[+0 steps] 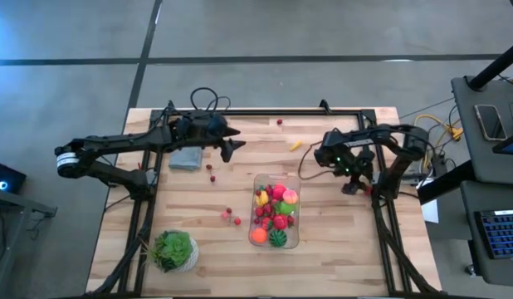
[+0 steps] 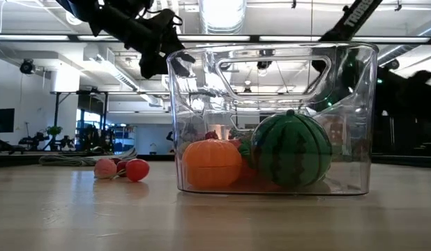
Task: Pick and placing Produce into tupperware
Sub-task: Put the strawberry into the transparent bin
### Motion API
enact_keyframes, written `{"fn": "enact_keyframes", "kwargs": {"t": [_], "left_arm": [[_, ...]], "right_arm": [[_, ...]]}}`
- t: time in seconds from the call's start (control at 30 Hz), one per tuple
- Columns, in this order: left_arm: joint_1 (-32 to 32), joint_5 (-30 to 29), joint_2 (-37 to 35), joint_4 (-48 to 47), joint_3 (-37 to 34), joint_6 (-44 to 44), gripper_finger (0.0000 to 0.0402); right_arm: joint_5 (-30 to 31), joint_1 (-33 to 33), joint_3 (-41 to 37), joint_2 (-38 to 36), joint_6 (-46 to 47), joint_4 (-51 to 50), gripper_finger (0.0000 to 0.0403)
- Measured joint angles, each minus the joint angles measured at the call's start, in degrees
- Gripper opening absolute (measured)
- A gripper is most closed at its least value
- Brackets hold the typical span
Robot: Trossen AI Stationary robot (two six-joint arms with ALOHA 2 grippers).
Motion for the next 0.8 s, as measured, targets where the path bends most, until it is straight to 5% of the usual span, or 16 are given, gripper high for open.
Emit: {"fn": "enact_keyframes", "kwargs": {"t": [0.23, 0.5, 0.8], "left_arm": [[0.00, -2.14, 0.11, 3.76, 0.00, -3.46, 0.0240], [0.00, -3.94, 0.14, 3.87, -0.02, -3.49, 0.0240], [0.00, -3.92, 0.16, 3.85, -0.02, -3.44, 0.0240]], "right_arm": [[2.82, 0.22, -1.15, 1.56, -2.11, 1.03, 0.0210], [-2.68, 1.79, 1.14, 2.30, -6.25, 4.66, 0.0210], [-1.42, 1.72, 0.05, 7.82, -5.97, 4.91, 0.0210]]}}
